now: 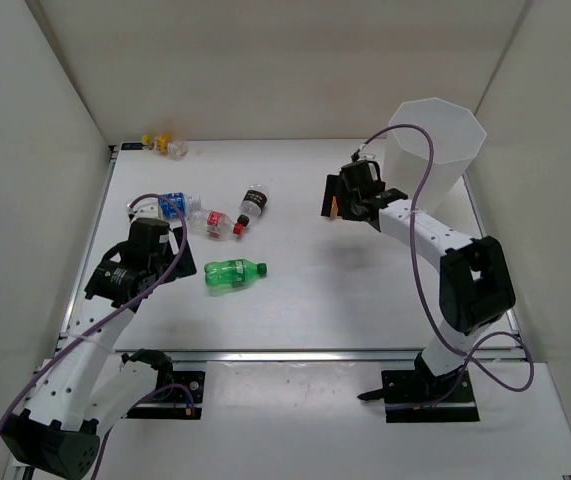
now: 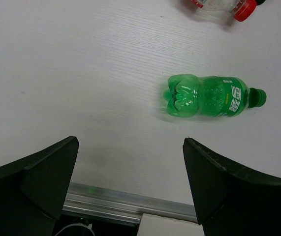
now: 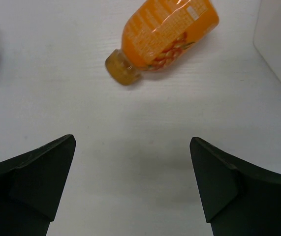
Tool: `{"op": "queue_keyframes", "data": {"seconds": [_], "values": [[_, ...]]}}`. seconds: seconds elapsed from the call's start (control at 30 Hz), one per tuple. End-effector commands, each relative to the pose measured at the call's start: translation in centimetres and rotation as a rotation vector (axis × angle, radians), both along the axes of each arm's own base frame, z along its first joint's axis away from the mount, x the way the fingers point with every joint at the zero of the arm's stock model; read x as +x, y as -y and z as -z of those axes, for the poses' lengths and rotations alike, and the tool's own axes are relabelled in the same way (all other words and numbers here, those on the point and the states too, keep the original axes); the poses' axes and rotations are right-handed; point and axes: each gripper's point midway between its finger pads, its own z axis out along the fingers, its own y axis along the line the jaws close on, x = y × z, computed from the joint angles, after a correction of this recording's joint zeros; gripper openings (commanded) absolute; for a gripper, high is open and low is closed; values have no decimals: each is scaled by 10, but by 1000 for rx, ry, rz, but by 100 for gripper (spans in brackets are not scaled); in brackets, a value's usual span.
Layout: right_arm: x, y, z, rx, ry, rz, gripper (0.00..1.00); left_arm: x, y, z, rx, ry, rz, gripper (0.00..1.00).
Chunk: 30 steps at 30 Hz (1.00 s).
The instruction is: Put the plastic bottles in the bin
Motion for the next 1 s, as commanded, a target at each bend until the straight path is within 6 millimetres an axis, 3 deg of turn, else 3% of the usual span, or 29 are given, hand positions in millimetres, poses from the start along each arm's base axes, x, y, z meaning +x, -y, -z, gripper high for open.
{"op": "queue_keyframes", "data": {"seconds": [0.0,0.13,0.17,0.2,0.3,0.43,0.47,0.5,0.73,0.77,0.8,0.83,0.93,0.97], "values": [[43,5,-24,122,101,201,99,8,4,-6,-11,38,20,98],[63,12,-14,55,158,352,99,8,2,-2,-3,21,22,99],[66,9,-3,32,160,363,99,7,3,2,-5,8,22,99],[70,6,-7,50,184,369,99,9,5,0,-11,16,25,99],[80,0,7,53,180,411,99,10,5,3,-5,3,25,99],[99,5,18,10,182,496,99,10,-1,4,23,-10,21,99],[99,7,35,-15,154,511,99,9,-1,3,22,-10,23,98],[103,6,28,2,162,534,99,10,-2,2,36,-15,22,99],[112,23,64,-16,82,624,99,3,-10,7,57,-40,15,99],[117,23,63,-11,90,627,97,2,-10,10,60,-48,19,99],[114,25,74,-38,68,628,96,4,-9,9,61,-47,21,99],[117,24,70,-45,71,630,91,4,-7,10,59,-51,24,99],[118,23,68,-67,83,614,73,8,-1,9,38,-48,49,98],[116,19,66,-73,88,605,61,10,0,9,34,-43,48,99]]}}
